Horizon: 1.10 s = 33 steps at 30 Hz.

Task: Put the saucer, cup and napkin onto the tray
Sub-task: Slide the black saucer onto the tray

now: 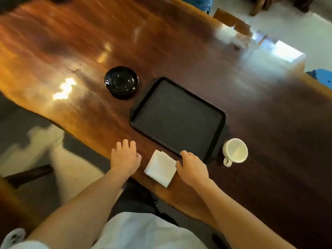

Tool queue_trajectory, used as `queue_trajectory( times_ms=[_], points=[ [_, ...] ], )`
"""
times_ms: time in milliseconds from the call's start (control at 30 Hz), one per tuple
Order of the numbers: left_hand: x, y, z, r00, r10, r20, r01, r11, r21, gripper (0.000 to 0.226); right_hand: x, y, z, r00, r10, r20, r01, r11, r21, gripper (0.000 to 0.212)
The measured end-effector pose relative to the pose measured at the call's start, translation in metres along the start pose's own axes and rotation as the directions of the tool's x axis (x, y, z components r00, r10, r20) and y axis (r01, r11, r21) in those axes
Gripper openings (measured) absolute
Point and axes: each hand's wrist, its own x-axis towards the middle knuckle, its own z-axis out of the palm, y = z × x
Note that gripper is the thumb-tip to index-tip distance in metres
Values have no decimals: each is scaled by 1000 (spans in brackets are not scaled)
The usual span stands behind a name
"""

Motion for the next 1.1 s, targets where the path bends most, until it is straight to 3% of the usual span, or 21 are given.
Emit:
queue_trajectory(
  times_ms=[100, 433, 600, 900, 1000, 1100],
  points=[
    [16, -8, 15, 995, -83, 47, 81, 996, 25, 68, 19, -10, -1, 1000, 5, -4, -5, 1000, 3, 49],
    [70, -28, 57, 1000, 5, -17, -5, 1000, -6, 95, 94, -54, -14, 995, -75, -63, 79, 995, 56, 51],
    [76, -33, 71, 994, 37, -104, -38, 999, -3, 94, 145, -91, -23, 975, -179, -134, 195, 973, 120, 46],
    [77, -39, 76, 978, 67, -196, -70, 997, -11, 90, 220, -152, -37, 965, -228, -133, 253, 940, 227, 43],
    [78, -38, 78, 970, 66, -232, -74, 997, -25, 90, 242, -169, -40, 973, -193, -124, 222, 931, 290, 36],
    [79, -38, 78, 969, 61, -238, -70, 997, -33, 89, 263, -183, -39, 993, -91, -73, 113, 911, 396, 13]
  ],
)
